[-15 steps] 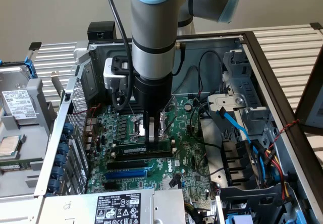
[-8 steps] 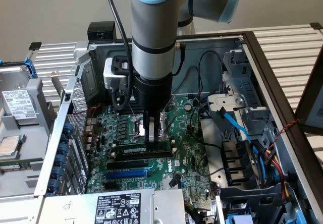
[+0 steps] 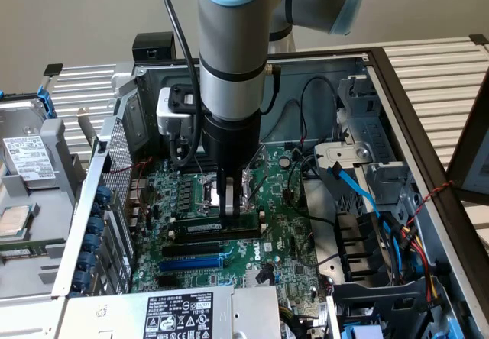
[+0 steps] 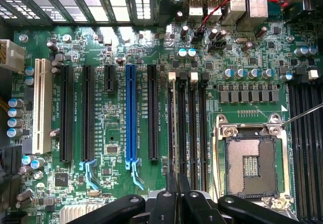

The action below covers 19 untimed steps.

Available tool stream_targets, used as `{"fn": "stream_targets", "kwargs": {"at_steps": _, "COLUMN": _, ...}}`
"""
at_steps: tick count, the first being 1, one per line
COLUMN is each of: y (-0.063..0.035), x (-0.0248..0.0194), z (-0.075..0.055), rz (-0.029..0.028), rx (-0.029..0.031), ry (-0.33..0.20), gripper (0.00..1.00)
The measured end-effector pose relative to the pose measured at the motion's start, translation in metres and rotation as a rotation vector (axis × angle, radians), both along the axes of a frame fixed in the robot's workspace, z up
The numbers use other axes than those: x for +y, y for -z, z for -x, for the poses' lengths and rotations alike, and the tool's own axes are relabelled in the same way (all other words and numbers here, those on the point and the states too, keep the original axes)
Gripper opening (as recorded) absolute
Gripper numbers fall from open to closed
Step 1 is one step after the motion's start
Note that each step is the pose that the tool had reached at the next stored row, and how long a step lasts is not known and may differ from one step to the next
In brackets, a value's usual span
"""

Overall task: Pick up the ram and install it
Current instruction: 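Insert the ram into the slot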

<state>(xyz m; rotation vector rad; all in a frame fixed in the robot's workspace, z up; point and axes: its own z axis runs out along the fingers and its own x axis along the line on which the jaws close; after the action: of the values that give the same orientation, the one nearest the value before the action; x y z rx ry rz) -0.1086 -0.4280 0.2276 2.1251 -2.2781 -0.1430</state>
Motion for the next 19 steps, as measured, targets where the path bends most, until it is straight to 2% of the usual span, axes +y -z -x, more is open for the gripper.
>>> {"fn": "stream_targets", "kwargs": {"at_steps": 5, "y": 0.0000, "x": 0.0000, "z": 0.000, "rz": 0.0000, "rx": 0.0001, "ry": 0.000, "gripper": 0.12}}
{"fn": "stream_targets", "kwargs": {"at_steps": 7, "y": 0.0000, "x": 0.0000, "z": 0.000, "rz": 0.0000, "rx": 0.0001, "ry": 0.000, "gripper": 0.14}}
{"fn": "stream_targets", "kwargs": {"at_steps": 8, "y": 0.0000, "x": 0.0000, "z": 0.000, "rz": 0.0000, "rx": 0.0000, "ry": 0.000, "gripper": 0.20}}
{"fn": "stream_targets", "kwargs": {"at_steps": 12, "y": -0.0001, "x": 0.0000, "z": 0.000, "rz": 0.0000, "rx": 0.0000, "ry": 0.000, "gripper": 0.20}}
{"fn": "stream_targets", "kwargs": {"at_steps": 13, "y": -0.0014, "x": -0.0001, "z": 0.000, "rz": 0.0003, "rx": 0.0001, "ry": 0.000, "gripper": 0.20}}
{"fn": "stream_targets", "kwargs": {"at_steps": 16, "y": -0.0141, "x": 0.0000, "z": 0.000, "rz": 0.0001, "rx": 0.0000, "ry": 0.000, "gripper": 0.20}}
{"fn": "stream_targets", "kwargs": {"at_steps": 19, "y": -0.0217, "x": 0.0000, "z": -0.001, "rz": 0.0001, "rx": -0.0066, "ry": 0.000, "gripper": 0.20}}
